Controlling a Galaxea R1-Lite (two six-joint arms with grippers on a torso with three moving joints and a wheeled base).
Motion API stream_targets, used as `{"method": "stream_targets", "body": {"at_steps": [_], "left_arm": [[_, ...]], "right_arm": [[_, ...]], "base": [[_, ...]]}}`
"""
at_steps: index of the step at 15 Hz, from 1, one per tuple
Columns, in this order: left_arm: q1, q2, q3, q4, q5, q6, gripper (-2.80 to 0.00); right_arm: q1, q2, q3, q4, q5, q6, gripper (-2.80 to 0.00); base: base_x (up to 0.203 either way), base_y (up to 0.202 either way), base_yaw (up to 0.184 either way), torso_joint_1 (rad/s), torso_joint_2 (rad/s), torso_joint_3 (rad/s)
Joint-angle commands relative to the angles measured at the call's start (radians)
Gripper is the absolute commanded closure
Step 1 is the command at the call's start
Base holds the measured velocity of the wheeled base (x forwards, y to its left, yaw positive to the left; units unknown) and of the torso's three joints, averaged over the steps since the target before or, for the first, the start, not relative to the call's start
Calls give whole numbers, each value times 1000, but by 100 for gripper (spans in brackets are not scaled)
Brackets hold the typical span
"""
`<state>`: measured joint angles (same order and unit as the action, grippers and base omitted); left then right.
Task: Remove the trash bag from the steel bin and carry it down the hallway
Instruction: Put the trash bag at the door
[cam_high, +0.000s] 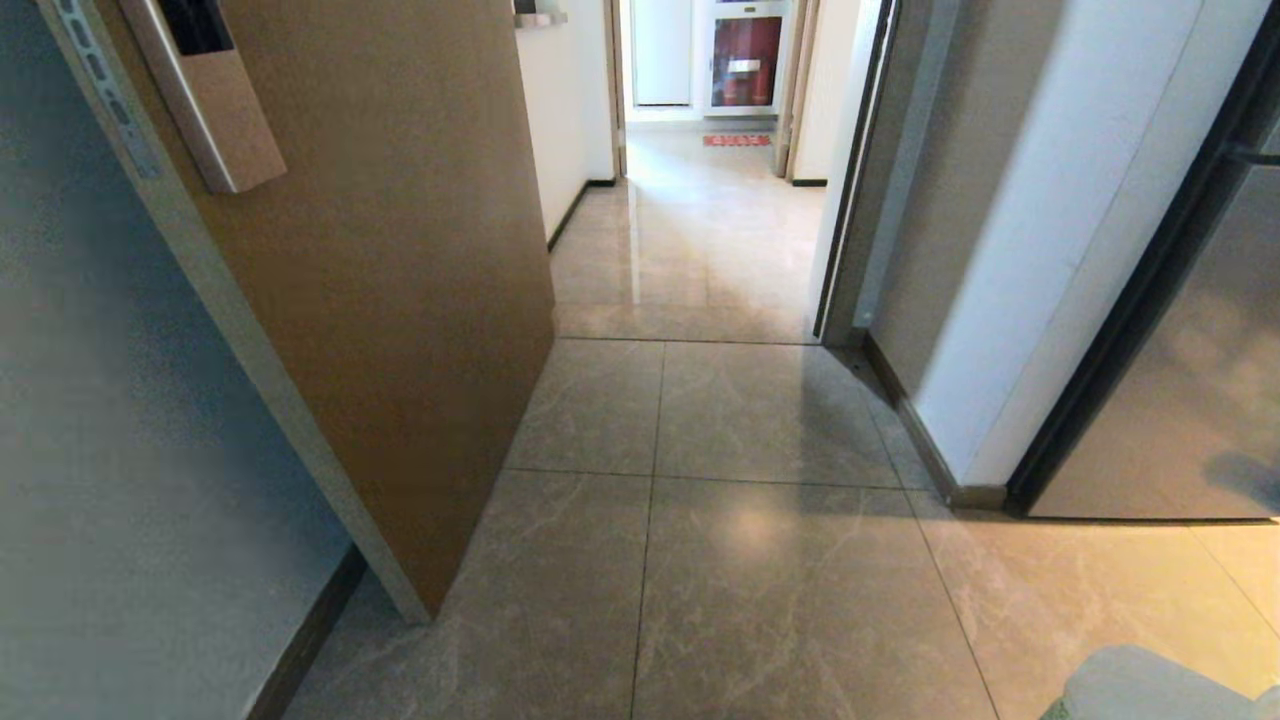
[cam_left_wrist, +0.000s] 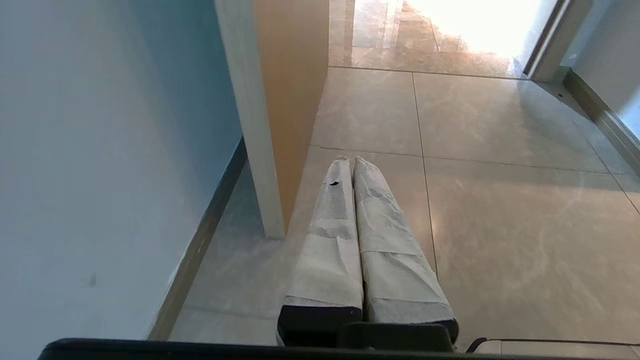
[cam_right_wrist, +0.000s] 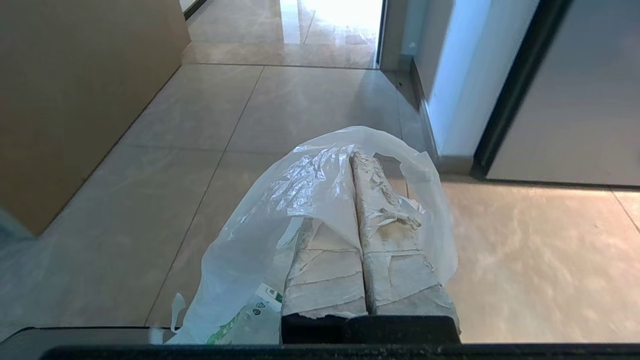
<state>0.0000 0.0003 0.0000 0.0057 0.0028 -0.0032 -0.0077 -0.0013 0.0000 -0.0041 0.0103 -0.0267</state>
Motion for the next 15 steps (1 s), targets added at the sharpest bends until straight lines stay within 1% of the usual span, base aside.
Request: {"method": "stream_targets", "body": {"at_steps": [1,15], "left_arm": [[0,0,0,0,0,0,0],[0,0,0,0,0,0,0]], "right_arm": [[0,1,2,-1,0,-1,0],[0,0,2,-1,0,-1,0]], "base": [[195,0,0,2,2,2],[191,0,1,3,3,2]]}}
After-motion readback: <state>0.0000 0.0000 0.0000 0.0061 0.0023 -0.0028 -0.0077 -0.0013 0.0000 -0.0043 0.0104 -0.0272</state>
